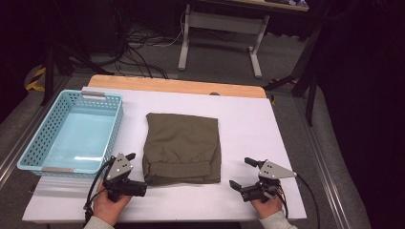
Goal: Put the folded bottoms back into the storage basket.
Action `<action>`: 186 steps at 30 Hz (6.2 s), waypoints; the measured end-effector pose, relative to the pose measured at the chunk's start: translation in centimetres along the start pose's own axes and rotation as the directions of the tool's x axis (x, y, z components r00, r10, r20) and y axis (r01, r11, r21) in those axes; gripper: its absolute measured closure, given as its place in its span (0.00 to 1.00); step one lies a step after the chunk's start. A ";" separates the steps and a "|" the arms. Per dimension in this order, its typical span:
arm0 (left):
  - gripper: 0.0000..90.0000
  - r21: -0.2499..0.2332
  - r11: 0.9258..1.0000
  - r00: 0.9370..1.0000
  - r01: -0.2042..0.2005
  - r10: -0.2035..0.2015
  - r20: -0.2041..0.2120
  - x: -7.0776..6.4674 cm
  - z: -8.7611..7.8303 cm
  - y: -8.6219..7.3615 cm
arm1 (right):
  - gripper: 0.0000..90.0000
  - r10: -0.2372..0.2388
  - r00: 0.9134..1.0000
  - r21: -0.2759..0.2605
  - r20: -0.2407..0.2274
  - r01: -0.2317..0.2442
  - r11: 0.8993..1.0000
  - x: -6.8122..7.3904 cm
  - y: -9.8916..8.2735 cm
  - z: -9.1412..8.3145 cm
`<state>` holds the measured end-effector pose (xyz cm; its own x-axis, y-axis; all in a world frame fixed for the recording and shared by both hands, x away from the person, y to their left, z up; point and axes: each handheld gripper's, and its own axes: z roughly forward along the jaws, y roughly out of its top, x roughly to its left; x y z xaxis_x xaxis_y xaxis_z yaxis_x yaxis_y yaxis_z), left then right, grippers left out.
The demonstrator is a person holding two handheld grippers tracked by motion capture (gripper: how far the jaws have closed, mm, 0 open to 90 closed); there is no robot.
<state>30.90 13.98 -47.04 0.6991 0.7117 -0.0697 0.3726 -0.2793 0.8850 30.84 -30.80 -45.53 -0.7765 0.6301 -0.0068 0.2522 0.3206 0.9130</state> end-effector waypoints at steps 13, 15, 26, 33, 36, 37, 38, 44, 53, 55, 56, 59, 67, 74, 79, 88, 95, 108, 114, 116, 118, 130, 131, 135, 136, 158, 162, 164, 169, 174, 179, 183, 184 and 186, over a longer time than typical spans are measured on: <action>0.00 -0.013 1.000 1.000 0.009 -0.008 0.019 -0.2 0.0 0.5 | 0.00 0.007 1.000 -0.002 0.006 -0.007 1.000 -0.1 0.0 0.0; 0.00 -0.007 1.000 1.000 0.013 -0.012 0.016 -0.2 0.1 0.6 | 0.00 0.008 1.000 0.000 0.007 -0.008 1.000 -0.1 0.0 0.0; 0.02 0.008 1.000 1.000 0.005 -0.005 0.019 -0.1 0.4 1.9 | 0.00 0.011 1.000 0.004 0.009 -0.011 1.000 -0.1 -0.1 0.0; 0.03 0.017 1.000 1.000 -0.003 0.003 0.028 -0.3 0.8 2.5 | 0.00 0.012 1.000 0.005 0.005 -0.012 1.000 -0.1 -0.1 0.1; 0.03 0.019 1.000 1.000 -0.003 0.002 0.031 -0.2 0.9 2.9 | 0.00 0.012 1.000 0.004 0.004 -0.012 1.000 -0.1 -0.1 0.1; 0.03 0.022 1.000 0.999 -0.003 0.002 0.033 -0.2 1.0 3.0 | 0.00 0.012 1.000 0.004 0.005 -0.012 1.000 -0.1 -0.1 0.1; 0.03 0.022 1.000 0.999 -0.001 0.000 0.034 -0.2 1.0 3.1 | 0.00 0.012 1.000 0.005 0.005 -0.012 1.000 -0.1 -0.1 0.1; 0.03 0.026 1.000 0.999 0.003 -0.004 0.045 0.1 1.3 3.6 | 0.00 0.009 1.000 0.010 0.004 -0.009 1.000 -0.1 -0.1 0.1; 0.03 0.044 0.999 0.998 0.004 -0.006 0.059 0.3 2.0 4.9 | 0.00 0.010 1.000 0.012 0.001 -0.010 1.000 -0.1 -0.1 0.1; 0.03 0.049 0.999 0.998 -0.002 -0.001 0.057 0.4 2.3 5.1 | 0.00 0.011 1.000 0.012 0.000 -0.011 1.000 -0.1 -0.1 0.1; 0.03 0.058 0.998 0.999 -0.004 0.001 0.055 0.5 2.5 5.4 | 0.00 0.012 1.000 0.011 0.000 -0.012 1.000 -0.1 -0.1 0.1; 0.03 0.067 0.998 0.999 -0.004 0.001 0.047 0.7 2.8 5.7 | 0.00 0.014 1.000 0.010 -0.001 -0.014 1.000 -0.1 -0.1 0.1; 0.03 0.091 0.996 1.000 -0.006 0.004 0.023 1.1 3.8 6.7 | 0.00 0.016 1.000 0.010 -0.003 -0.016 1.000 -0.2 -0.1 0.1; 0.03 0.123 0.992 1.000 -0.008 0.007 0.006 1.7 5.0 7.2 | 0.00 0.018 1.000 0.006 -0.006 -0.018 1.000 -0.2 -0.1 0.1; 0.03 0.140 0.990 1.000 0.002 -0.001 -0.009 1.9 5.7 7.5 | 0.00 0.018 1.000 0.003 -0.010 -0.018 1.000 -0.2 -0.1 0.1; 0.03 0.165 0.986 0.999 0.000 0.006 -0.034 2.3 6.8 8.1 | 0.00 0.016 1.000 0.005 -0.014 -0.016 1.000 -0.1 -0.1 0.1; 0.03 0.170 0.985 0.999 0.013 -0.004 -0.049 2.6 7.4 8.4 | 0.00 0.018 1.000 0.004 -0.015 -0.017 1.000 -0.1 -0.1 0.1; 0.03 0.193 0.979 0.993 0.058 -0.037 -0.112 3.4 9.0 8.5 | 0.00 0.016 1.000 0.004 -0.017 -0.016 1.000 -0.1 -0.1 0.1; 0.03 0.212 0.974 0.990 0.085 -0.058 -0.127 3.8 9.6 8.3 | 0.00 0.017 1.000 0.003 -0.020 -0.017 1.000 -0.1 -0.1 0.1; 0.03 0.218 0.972 0.989 0.091 -0.062 -0.136 4.0 9.8 8.2 | 0.00 0.016 1.000 0.003 -0.021 -0.015 1.000 -0.1 -0.1 0.1; 0.03 0.226 0.970 0.988 0.094 -0.063 -0.138 4.0 9.9 8.1 | 0.00 0.015 1.000 0.004 -0.022 -0.015 1.000 -0.1 -0.1 0.1; 0.03 0.256 0.960 0.982 0.112 -0.067 -0.175 4.7 10.7 7.6 | 0.01 0.014 1.000 0.011 -0.027 -0.014 1.000 -0.2 -0.1 0.2; 0.03 0.261 0.959 0.981 0.111 -0.063 -0.185 4.9 10.9 7.5 | 0.01 0.013 1.000 0.010 -0.027 -0.013 1.000 -0.2 -0.1 0.2; 0.04 0.269 0.954 0.979 0.130 -0.081 -0.186 5.1 11.1 7.3 | 0.01 0.014 1.000 0.010 -0.028 -0.014 1.000 -0.2 -0.1 0.2; 0.04 0.273 0.953 0.979 0.130 -0.080 -0.189 5.2 11.2 7.2 | 0.00 0.014 0.999 0.009 -0.029 -0.014 1.000 -0.2 -0.1 0.2; 0.00 0.319 0.937 0.981 0.142 -0.090 -0.174 5.9 12.5 5.9 | 0.01 0.014 0.999 0.008 -0.036 -0.013 1.000 -0.2 -0.2 0.2; 0.00 0.317 0.938 0.980 0.141 -0.088 -0.178 5.8 12.5 5.9 | 0.01 0.014 0.999 0.009 -0.037 -0.014 1.000 -0.1 -0.2 0.3; 0.00 0.317 0.938 0.980 0.141 -0.087 -0.178 5.8 12.5 5.9 | 0.01 0.014 0.999 0.009 -0.036 -0.013 1.000 -0.2 -0.2 0.3; 0.00 0.314 0.938 0.980 0.143 -0.091 -0.177 5.8 12.5 5.9 | 0.01 0.014 0.999 0.009 -0.039 -0.014 1.000 -0.1 -0.2 0.3; 0.00 0.313 0.939 0.979 0.142 -0.088 -0.182 5.8 12.5 5.9 | 0.01 0.010 0.999 0.013 -0.046 -0.009 1.000 -0.1 -0.2 0.3; 0.00 0.320 0.937 0.981 0.141 -0.089 -0.171 5.8 12.3 5.8 | 0.01 0.013 0.999 0.013 -0.052 -0.012 1.000 -0.1 -0.2 0.3; 0.00 0.313 0.939 0.981 0.145 -0.094 -0.171 5.8 12.3 5.8 | 0.01 0.008 0.998 0.013 -0.054 -0.007 1.000 0.0 -0.2 0.2; 0.01 0.313 0.938 0.980 0.147 -0.096 -0.173 5.8 12.3 5.8 | 0.01 0.007 0.999 0.012 -0.054 -0.006 1.000 0.0 -0.2 0.2; 0.04 0.304 0.941 0.978 0.151 -0.099 -0.182 5.7 12.1 5.7 | 0.01 0.007 0.999 0.013 -0.053 -0.006 1.000 0.0 -0.2 0.3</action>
<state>44.43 8.67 -47.96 0.5358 0.8413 -0.0714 0.6416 -0.3507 0.6821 30.94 -30.68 -45.81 -0.8045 0.5936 0.0210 0.2644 0.3263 0.9075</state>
